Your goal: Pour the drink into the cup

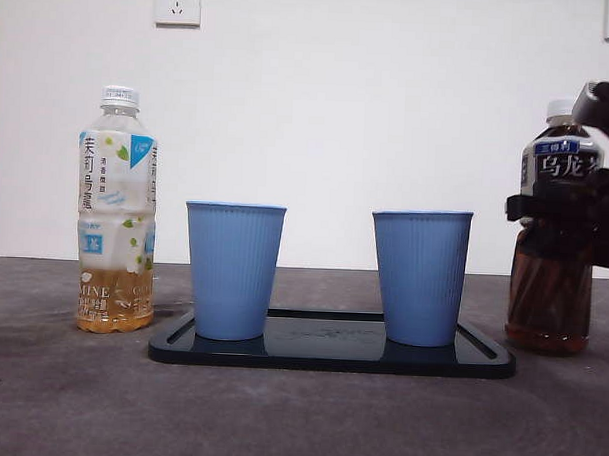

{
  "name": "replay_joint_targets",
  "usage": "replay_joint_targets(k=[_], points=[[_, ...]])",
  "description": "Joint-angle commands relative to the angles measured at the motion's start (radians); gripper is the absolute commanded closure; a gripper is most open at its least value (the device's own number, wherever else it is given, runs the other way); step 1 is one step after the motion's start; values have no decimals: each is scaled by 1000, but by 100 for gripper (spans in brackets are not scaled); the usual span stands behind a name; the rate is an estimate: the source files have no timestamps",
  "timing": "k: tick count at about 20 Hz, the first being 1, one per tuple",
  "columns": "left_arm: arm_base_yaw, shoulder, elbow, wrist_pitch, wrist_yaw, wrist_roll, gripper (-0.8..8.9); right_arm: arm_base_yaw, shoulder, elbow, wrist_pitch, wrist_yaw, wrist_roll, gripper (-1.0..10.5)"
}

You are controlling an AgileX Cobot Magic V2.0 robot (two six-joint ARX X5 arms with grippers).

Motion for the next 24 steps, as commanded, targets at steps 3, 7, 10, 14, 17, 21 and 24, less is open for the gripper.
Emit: replay_joint_targets(k=[3,7,10,14,17,21,24], points=[[-3,5,22,8,1,16,371,3,-196,42,-174,19,-63,788],[-4,5,22,8,1,16,371,4,-330,206,-595,26,-152,787],[-8,5,22,8,1,16,371,5,-355,380,-893,27,-256,787],[-21,5,22,11,1,16,371,11,-354,587,-1227,95,-438,787],[-34,5,22,38,0,16,371,34,-354,691,-1396,182,-571,787],[-53,5,22,55,-4,16,371,98,-350,739,-1531,322,-731,787],[-73,5,22,55,-6,16,371,150,-325,739,-1603,423,-801,787]])
